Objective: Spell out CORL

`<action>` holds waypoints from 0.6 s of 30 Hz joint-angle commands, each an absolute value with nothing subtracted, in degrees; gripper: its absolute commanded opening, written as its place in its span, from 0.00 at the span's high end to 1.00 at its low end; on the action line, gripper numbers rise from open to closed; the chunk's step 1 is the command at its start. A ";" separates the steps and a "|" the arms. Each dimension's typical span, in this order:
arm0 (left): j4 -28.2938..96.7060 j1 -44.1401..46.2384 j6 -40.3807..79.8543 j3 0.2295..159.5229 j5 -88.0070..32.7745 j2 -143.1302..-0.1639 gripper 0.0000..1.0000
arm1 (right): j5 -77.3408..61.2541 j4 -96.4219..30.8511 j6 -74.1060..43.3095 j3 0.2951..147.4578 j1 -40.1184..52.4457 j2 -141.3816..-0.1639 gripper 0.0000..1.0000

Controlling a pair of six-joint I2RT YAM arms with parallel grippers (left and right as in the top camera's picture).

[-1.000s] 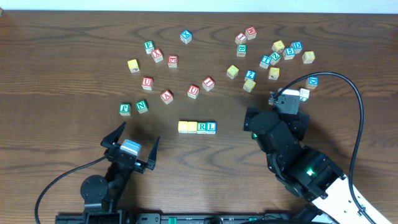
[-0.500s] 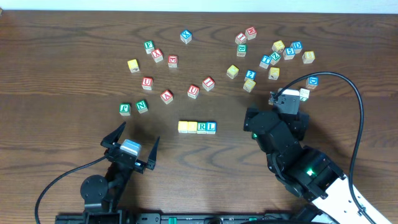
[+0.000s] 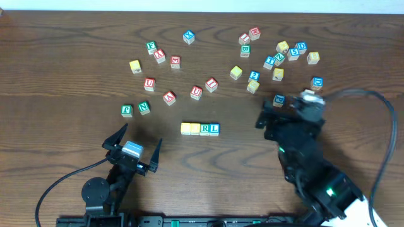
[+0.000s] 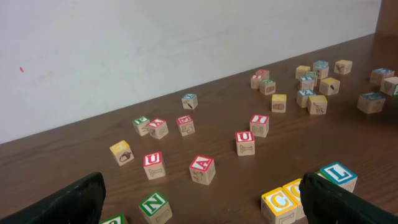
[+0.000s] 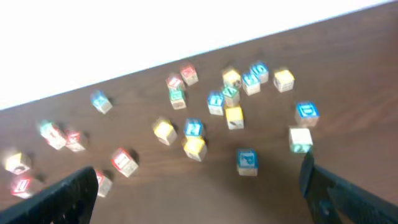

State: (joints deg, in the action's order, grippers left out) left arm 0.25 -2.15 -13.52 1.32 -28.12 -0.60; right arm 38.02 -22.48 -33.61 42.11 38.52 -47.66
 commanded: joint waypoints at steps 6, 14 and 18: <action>2.50 -2.33 -13.02 0.23 -27.86 -0.23 0.02 | 32.16 2.81 -28.01 14.52 32.03 -28.58 0.01; 2.50 -2.33 -13.02 0.23 -27.86 -0.23 0.02 | 18.15 11.66 -12.95 0.32 24.01 -10.92 0.01; 2.50 -2.33 -13.02 0.23 -27.86 -0.23 0.02 | 10.50 5.19 -6.02 0.32 19.44 -5.21 0.01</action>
